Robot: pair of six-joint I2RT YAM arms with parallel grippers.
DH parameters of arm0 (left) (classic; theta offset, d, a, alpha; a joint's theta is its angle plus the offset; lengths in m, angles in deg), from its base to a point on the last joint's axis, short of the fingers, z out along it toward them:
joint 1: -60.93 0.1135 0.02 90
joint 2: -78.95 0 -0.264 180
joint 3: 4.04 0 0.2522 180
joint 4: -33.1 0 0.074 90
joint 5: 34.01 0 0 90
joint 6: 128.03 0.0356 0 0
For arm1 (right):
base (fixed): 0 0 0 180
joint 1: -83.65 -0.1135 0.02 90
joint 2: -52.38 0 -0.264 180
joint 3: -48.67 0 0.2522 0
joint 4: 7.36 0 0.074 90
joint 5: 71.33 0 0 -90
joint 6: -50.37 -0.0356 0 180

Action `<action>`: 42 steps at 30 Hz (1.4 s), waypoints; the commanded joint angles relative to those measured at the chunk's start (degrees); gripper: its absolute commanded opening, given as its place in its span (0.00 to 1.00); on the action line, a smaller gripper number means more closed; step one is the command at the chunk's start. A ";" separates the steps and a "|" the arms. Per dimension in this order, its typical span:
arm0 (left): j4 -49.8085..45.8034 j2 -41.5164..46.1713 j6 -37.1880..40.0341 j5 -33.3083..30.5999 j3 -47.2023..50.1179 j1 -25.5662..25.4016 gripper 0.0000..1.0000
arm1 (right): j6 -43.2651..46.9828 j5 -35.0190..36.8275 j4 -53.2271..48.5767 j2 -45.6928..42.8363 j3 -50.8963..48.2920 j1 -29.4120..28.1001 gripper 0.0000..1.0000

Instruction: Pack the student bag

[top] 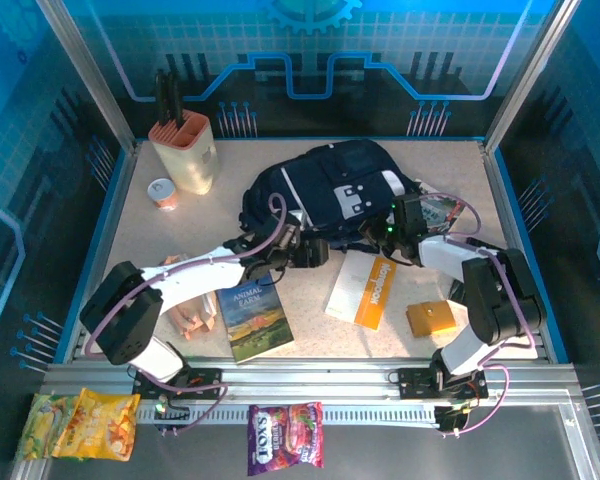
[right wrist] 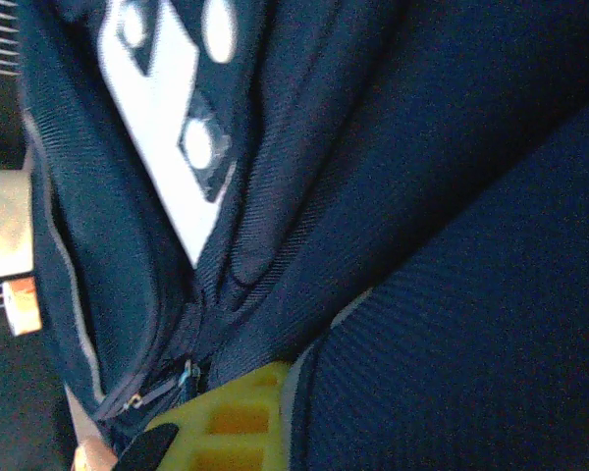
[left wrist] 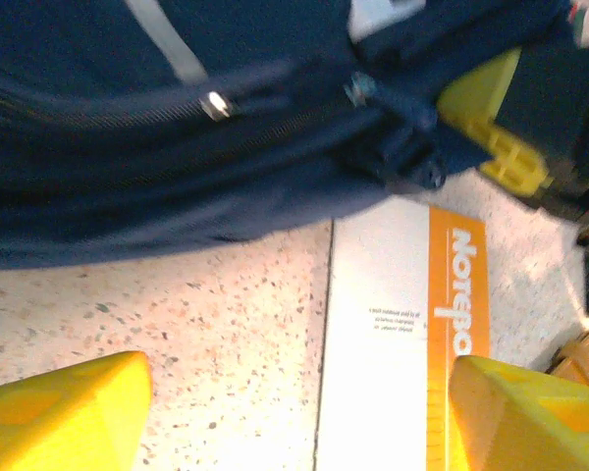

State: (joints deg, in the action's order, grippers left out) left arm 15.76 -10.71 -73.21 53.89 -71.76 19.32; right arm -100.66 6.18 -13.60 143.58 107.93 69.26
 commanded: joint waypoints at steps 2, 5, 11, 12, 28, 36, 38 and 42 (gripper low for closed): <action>1.55 -3.89 3.78 -3.10 -3.32 -2.16 0.76 | 1.82 -1.03 -0.01 -4.38 4.54 -2.37 0.05; 3.03 -6.04 4.04 -3.75 -4.32 -2.78 0.70 | 1.21 -0.95 -0.52 -5.23 6.84 -3.17 0.05; 4.77 -9.13 4.77 -8.60 -7.92 -3.92 0.59 | -0.08 -1.64 -1.54 -4.91 10.15 -4.06 0.05; 4.95 -9.69 4.85 -9.58 -8.62 -4.10 0.58 | -0.45 -1.78 -1.48 -4.74 10.72 -4.14 0.05; 0.82 -15.40 3.78 -20.74 -19.69 -4.39 0.32 | -3.12 -4.47 -1.63 -3.58 14.98 -4.22 0.04; -2.06 -16.20 3.38 -21.47 -23.72 -3.06 0.32 | -3.47 -4.97 -1.41 -3.57 14.78 -4.32 0.04; -2.14 -16.51 3.53 -21.17 -24.14 -2.85 0.32 | -3.55 -5.00 -1.36 -3.57 14.73 -4.32 0.04; -2.00 -17.07 4.27 -20.34 -24.66 -2.67 0.28 | -3.56 -5.33 -1.32 -3.53 14.80 -4.30 0.04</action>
State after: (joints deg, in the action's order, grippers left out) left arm 13.14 -26.71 -69.54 34.54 -94.23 16.18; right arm -103.96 4.91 -17.92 140.76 120.30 66.05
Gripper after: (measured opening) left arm 0.286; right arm 0.066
